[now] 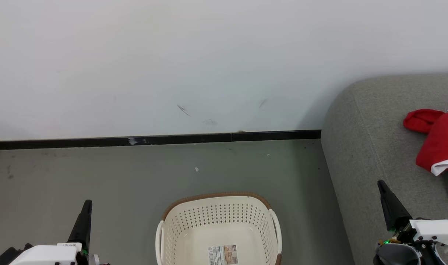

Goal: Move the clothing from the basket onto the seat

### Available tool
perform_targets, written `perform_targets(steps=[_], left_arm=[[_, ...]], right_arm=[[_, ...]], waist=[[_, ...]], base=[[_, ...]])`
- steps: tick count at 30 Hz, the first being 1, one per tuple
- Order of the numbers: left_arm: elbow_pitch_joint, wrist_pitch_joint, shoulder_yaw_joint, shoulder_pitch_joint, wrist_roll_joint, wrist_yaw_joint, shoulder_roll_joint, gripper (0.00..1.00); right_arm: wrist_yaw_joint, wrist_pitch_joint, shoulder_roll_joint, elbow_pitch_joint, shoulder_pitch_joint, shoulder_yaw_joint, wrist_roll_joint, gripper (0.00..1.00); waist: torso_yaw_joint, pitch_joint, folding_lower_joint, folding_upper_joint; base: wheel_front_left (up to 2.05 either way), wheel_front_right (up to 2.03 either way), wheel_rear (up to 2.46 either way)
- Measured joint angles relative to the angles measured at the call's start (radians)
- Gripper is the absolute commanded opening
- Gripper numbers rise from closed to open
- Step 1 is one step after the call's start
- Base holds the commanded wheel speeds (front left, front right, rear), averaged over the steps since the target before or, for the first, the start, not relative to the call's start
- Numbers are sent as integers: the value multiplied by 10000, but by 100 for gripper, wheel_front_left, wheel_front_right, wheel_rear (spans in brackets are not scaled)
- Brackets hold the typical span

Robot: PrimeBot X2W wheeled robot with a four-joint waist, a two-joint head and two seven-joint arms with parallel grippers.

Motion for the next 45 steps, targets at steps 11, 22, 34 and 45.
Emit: perform_targets(steps=[11,22,34,45], left_arm=[[86,8,4,-6,0,-82,-2,0],[150,8,10,-10,0,-88,-4,0],[215,10,15,-16,0,-165,-10,0],[257,12,21,-20,0,-174,-21,0]], right_arm=[[0,0,-2,17,0,0,0,0],[0,0,-4,31,-2,2,0,0],[0,0,-6,42,-6,2,2,0],[0,0,-8,46,-7,4,15,0]], waist=[[1,-2,0,0],[1,-4,-1,0],[1,-6,-1,0],[2,-7,-2,0]], base=[[0,0,0],[0,0,0],[0,0,0],[0,0,0]])
